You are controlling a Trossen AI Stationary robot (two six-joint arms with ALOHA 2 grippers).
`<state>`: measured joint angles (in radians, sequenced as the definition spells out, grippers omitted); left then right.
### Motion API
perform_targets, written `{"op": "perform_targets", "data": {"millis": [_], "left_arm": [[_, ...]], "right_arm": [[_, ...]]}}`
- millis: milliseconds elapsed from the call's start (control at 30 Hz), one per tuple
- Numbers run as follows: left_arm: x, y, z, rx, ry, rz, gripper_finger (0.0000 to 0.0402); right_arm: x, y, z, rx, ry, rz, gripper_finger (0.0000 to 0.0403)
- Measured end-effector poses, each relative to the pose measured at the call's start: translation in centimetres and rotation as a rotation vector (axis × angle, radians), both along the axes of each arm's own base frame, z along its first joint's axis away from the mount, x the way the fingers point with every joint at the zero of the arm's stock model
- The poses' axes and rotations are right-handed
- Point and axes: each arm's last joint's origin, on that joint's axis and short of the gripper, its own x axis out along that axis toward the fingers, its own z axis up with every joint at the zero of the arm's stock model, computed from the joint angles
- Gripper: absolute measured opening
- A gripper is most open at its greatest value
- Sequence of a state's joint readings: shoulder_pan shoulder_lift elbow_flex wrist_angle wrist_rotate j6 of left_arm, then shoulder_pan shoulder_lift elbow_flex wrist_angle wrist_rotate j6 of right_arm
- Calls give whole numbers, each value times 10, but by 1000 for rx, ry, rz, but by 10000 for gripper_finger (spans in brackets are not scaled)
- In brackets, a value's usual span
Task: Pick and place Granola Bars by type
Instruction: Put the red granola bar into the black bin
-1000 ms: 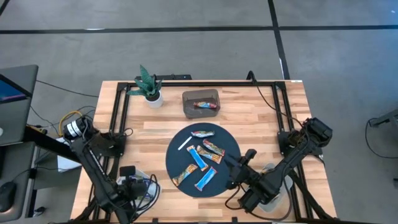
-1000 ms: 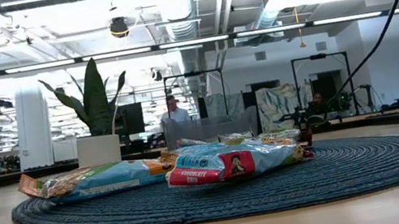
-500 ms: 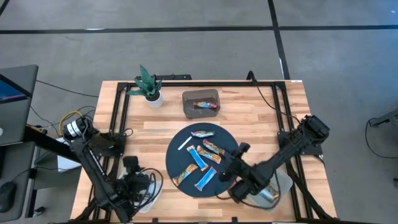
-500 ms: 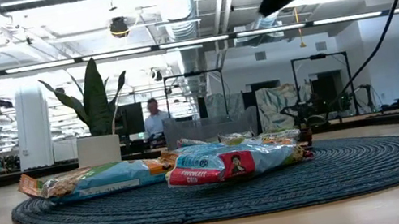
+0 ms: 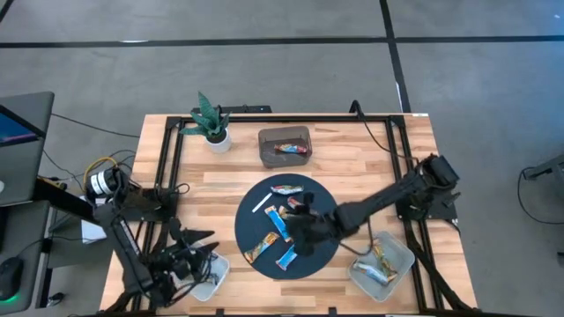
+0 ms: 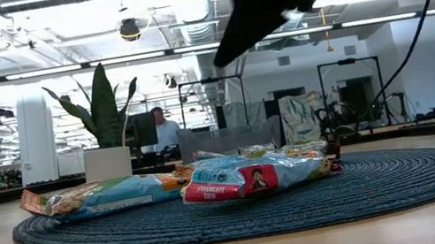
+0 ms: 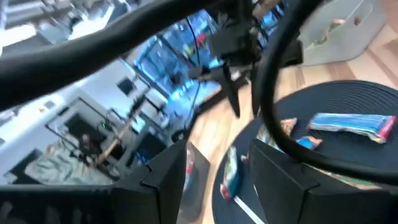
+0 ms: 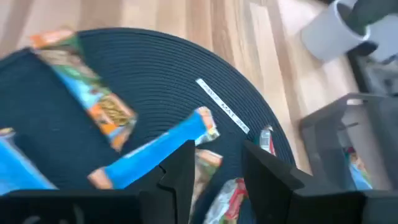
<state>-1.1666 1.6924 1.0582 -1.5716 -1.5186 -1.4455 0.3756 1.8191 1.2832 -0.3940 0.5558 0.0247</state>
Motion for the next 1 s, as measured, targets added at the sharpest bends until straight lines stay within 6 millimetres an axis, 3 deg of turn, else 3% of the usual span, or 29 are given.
{"op": "perform_targets", "data": {"millis": [167,400,700,1000], "left_arm": [[-6,22,-24,23,-33,-15,168],[-12,36,-15,-33,-50,-7,168],[-20,33,-14,-61,-21,-9,168],[-21,33,-15,-101,-19,3,168]], "right_arm": [[15,-52,-1,74,36,-60,122],[27,-119,-2,233,29,-100,123],[54,-137,-50,219,92,-31,123],[56,-136,-57,238,140,-33,123]]}}
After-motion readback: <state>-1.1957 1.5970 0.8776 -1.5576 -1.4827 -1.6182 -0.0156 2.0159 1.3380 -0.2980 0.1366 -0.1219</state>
